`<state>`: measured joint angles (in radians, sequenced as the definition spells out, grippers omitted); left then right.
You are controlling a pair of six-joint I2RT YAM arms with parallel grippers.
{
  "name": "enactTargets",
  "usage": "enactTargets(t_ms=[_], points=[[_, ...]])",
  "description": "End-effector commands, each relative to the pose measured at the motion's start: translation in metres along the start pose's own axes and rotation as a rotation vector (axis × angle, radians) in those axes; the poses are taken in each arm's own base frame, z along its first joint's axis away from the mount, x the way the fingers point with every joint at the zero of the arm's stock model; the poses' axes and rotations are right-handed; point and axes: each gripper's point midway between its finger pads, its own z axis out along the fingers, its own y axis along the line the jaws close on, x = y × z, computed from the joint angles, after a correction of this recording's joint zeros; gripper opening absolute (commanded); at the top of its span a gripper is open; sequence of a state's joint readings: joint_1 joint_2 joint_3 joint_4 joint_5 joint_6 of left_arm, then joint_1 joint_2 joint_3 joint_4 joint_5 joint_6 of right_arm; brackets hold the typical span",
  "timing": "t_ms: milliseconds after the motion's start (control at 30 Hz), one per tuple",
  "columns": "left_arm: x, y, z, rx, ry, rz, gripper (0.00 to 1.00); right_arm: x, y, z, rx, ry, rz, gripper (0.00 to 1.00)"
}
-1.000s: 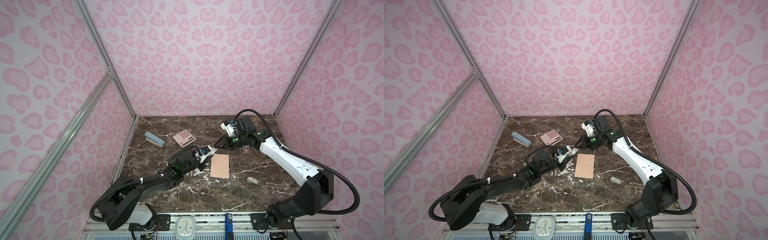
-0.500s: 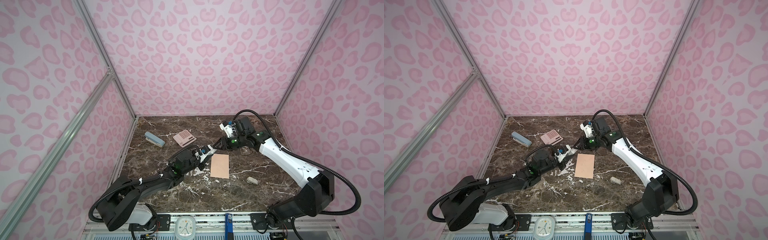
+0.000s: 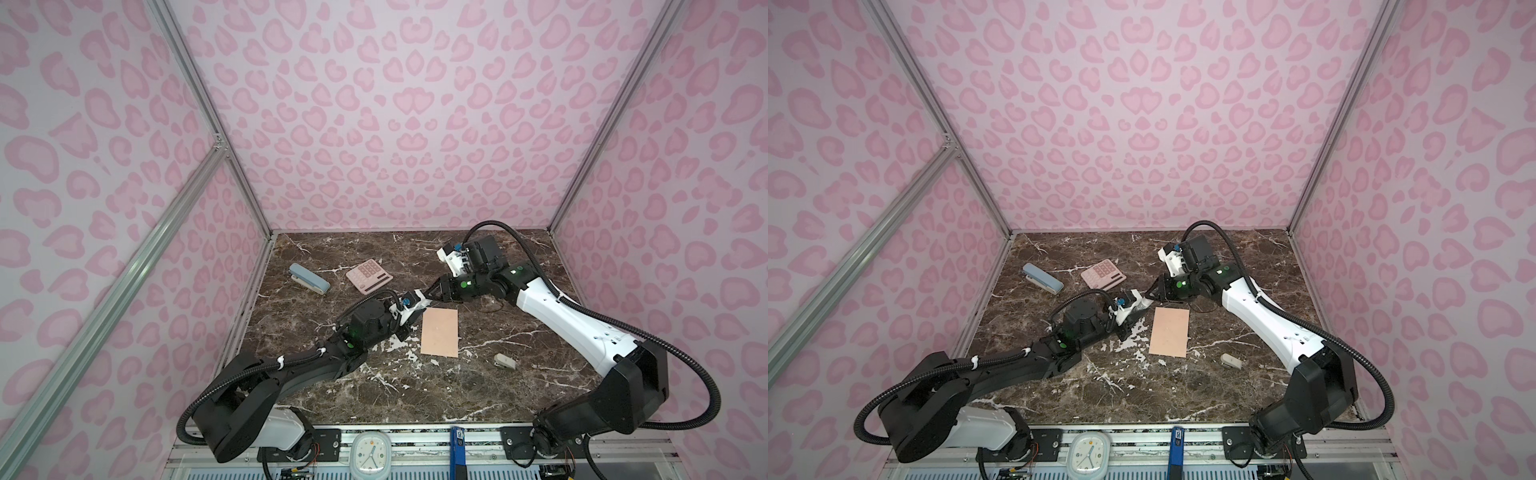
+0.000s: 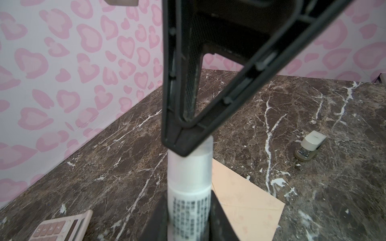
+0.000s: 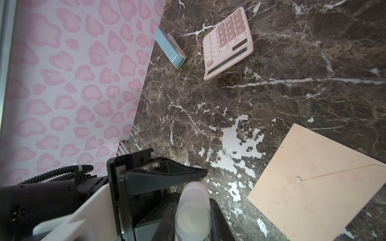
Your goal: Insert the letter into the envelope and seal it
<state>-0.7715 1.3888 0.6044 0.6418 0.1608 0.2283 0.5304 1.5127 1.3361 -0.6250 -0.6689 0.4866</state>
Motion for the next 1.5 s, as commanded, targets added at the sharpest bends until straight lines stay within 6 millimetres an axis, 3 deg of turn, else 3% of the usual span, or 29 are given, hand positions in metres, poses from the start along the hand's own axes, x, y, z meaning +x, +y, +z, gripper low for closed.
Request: enactTargets(t_ms=[0,933,1167,1467], points=[[-0.041,0.007,-0.004,-0.021,-0.146,0.023,0.04,0.014,0.002,0.007,-0.023,0.057,0.022,0.26],[-0.059,0.010,-0.011,-0.034,-0.194,0.034,0.04,0.027,-0.006,0.024,0.017,0.098,0.014,0.26],[-0.047,0.008,-0.011,-0.032,-0.165,0.027,0.04,0.010,-0.004,0.007,0.050,0.044,-0.018,0.32],[-0.026,0.006,-0.014,-0.039,-0.108,0.019,0.04,-0.030,0.002,-0.038,0.071,-0.085,-0.042,0.40]])
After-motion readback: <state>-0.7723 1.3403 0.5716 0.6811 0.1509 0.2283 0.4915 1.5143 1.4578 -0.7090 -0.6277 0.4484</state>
